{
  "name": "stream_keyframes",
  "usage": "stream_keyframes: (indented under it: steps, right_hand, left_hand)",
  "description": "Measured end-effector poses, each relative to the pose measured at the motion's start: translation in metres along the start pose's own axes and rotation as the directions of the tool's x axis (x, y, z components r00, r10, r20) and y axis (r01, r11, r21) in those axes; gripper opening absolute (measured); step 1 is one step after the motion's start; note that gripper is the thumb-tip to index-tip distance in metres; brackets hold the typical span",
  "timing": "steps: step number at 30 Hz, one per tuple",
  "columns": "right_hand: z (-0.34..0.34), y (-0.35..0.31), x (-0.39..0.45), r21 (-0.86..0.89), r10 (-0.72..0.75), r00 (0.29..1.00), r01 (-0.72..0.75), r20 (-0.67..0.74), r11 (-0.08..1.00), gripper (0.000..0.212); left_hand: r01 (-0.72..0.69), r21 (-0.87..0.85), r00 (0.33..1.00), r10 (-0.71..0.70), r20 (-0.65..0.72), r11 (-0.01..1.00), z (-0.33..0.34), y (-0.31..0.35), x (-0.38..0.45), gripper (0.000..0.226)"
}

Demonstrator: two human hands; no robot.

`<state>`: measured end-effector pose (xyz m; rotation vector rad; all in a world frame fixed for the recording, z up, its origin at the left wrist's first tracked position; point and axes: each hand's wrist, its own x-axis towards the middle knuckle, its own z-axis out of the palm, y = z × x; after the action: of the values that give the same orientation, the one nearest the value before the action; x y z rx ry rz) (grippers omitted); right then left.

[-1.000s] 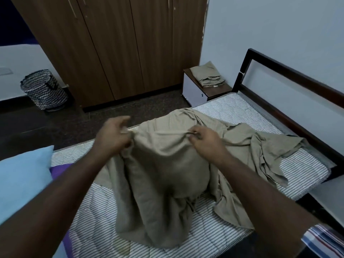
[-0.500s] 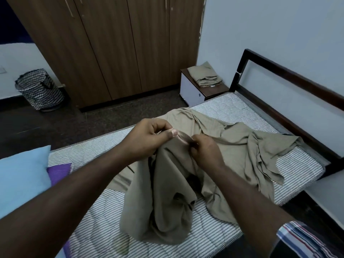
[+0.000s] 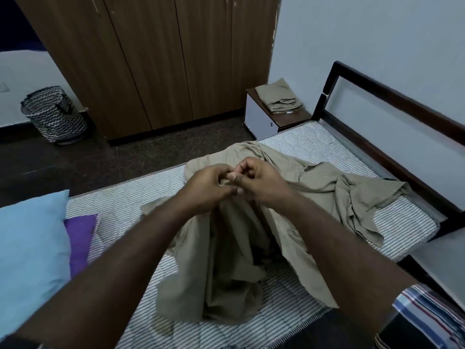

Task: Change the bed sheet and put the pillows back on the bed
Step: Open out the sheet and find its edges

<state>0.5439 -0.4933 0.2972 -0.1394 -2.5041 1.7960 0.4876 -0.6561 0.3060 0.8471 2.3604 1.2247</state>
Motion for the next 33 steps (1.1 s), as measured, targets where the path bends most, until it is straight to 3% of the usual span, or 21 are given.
stream_keyframes:
  steps: [3,6,8,11,13,16,17,19,21,23,25,27,30,33]
  right_hand:
    - [-0.01,0.013,-0.011,0.109,-0.026,1.0,0.026,-0.001,0.994,0.012]
    - [-0.009,0.04,-0.027,0.144,0.025,1.0,-0.024,-0.003,0.989,0.011]
    - [-0.009,0.063,-0.039,-0.069,0.07,0.998,-0.07,0.005,0.995,0.018]
    - [-0.012,0.1,-0.051,-0.438,0.197,0.98,-0.194,-0.04,0.878,0.021]
    - [-0.018,0.114,-0.056,-0.441,0.237,0.964,-0.266,-0.121,0.857,0.018]
    - [-0.035,0.104,-0.052,-0.275,0.157,0.908,-0.277,-0.39,0.921,0.014]
    - [-0.039,0.09,-0.047,-0.284,0.081,0.91,-0.21,-0.406,0.935,0.012]
    - [-0.039,0.051,-0.031,-0.38,-0.069,0.972,-0.022,-0.226,0.925,0.008]
    - [-0.031,0.018,-0.013,-0.405,-0.091,0.996,0.076,-0.018,0.911,0.004]
    - [-0.029,0.002,-0.002,-0.341,-0.064,0.998,0.059,-0.004,0.938,0.005]
    - [-0.035,0.003,-0.003,-0.236,-0.047,0.998,0.037,-0.037,0.971,0.008]
    - [-0.041,0.011,-0.015,-0.247,-0.038,0.999,0.036,-0.002,0.968,0.014]
    - [-0.05,0.044,-0.034,-0.36,0.02,0.999,-0.008,0.03,0.933,0.024]
    - [-0.068,0.081,-0.052,-0.476,0.125,0.991,-0.131,-0.046,0.87,0.038]
  left_hand:
    - [0.031,0.01,0.999,-0.031,-0.013,0.999,-0.008,-0.003,-0.003,0.006]
    - [-0.006,-0.129,0.998,-0.002,-0.066,0.992,-0.005,0.004,-0.008,0.01]
    - [-0.028,-0.259,0.992,-0.004,-0.123,0.965,-0.005,0.013,-0.01,0.01]
    - [-0.067,-0.303,0.98,0.005,-0.201,0.951,-0.012,0.019,-0.012,0.006]
    - [-0.035,-0.33,0.943,-0.078,-0.323,0.943,-0.026,0.008,-0.008,0.007]
    - [0.077,-0.269,0.828,-0.212,-0.519,0.96,-0.049,-0.028,0.002,0.012]
    - [0.116,-0.159,0.835,-0.183,-0.519,0.98,-0.048,-0.035,0.003,0.023]
    - [0.058,0.004,0.935,-0.053,-0.349,0.998,-0.029,-0.032,0.005,0.049]
    - [-0.067,-0.035,0.994,0.063,-0.086,0.997,0.0,-0.012,0.007,0.059]
    - [-0.087,-0.146,0.994,0.096,0.052,0.985,0.015,0.002,0.011,0.044]
    - [-0.052,-0.131,0.997,0.059,0.05,0.99,0.011,0.003,0.014,0.025]
    - [-0.04,-0.069,0.999,0.041,0.014,0.997,0.0,0.001,0.012,0.015]
    - [-0.07,-0.138,0.99,0.053,-0.129,0.988,-0.009,0.001,0.006,0.014]
    - [-0.078,-0.207,0.969,0.025,-0.248,0.975,-0.021,-0.002,-0.004,0.013]
